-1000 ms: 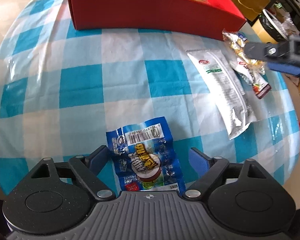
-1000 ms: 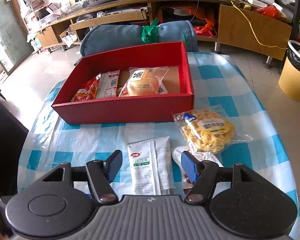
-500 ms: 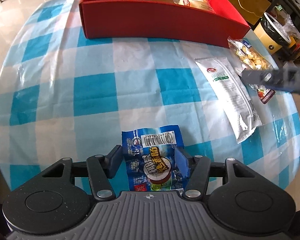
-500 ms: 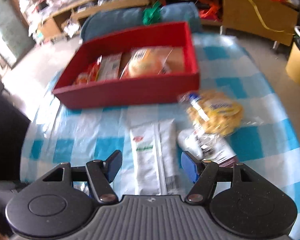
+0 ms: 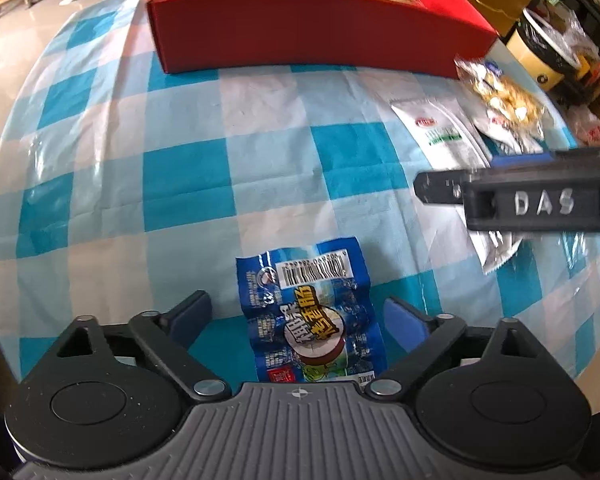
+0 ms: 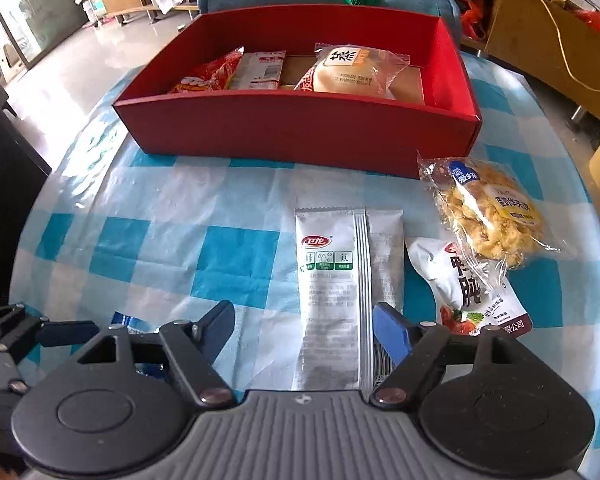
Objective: Organize snacks
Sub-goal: 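Grasp the blue sausage packet with the left gripper while the right gripper grasps the white Weilong packet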
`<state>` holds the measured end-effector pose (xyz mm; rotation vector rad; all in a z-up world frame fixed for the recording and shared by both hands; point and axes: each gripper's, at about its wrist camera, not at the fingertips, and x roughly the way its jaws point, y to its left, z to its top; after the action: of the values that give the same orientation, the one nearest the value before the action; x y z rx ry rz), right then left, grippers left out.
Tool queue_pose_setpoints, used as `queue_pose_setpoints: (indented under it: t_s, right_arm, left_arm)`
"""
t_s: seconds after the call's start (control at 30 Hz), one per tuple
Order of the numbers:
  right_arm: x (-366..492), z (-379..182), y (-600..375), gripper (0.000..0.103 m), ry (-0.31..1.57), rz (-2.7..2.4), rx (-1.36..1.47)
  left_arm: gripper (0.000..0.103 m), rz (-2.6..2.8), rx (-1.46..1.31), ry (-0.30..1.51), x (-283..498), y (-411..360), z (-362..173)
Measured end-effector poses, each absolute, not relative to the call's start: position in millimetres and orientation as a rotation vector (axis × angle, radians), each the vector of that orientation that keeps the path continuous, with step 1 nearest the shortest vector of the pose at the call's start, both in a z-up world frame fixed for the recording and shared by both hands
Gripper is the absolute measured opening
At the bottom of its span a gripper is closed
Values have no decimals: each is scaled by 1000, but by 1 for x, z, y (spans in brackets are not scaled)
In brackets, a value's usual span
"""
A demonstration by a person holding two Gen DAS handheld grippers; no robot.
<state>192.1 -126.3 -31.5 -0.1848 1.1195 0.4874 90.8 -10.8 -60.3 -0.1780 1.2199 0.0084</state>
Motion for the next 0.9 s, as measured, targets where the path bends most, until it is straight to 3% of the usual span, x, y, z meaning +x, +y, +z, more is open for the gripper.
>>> queue_pose_setpoints:
  t_s: [0.13, 0.37, 0.7, 0.83, 0.9]
  right_arm:
    - [204, -31, -143, 71, 1143, 436, -110]
    - [193, -32, -133, 72, 1194, 516, -18]
    - [197, -45, -117, 73, 1215, 393, -80]
    - [188, -57, -94, 99, 1195, 403, -170]
    - [185, -61, -89, 100, 1187, 400, -188]
  left_arm:
    - [100, -6, -119, 1225, 88, -22, -63]
    - [92, -12, -194, 1226, 86, -7, -58]
    - [96, 10, -148, 1221, 87, -6, -60]
    - [99, 0, -100, 1220, 88, -12, -65]
    - [100, -4, -87, 1216, 87, -12, -66]
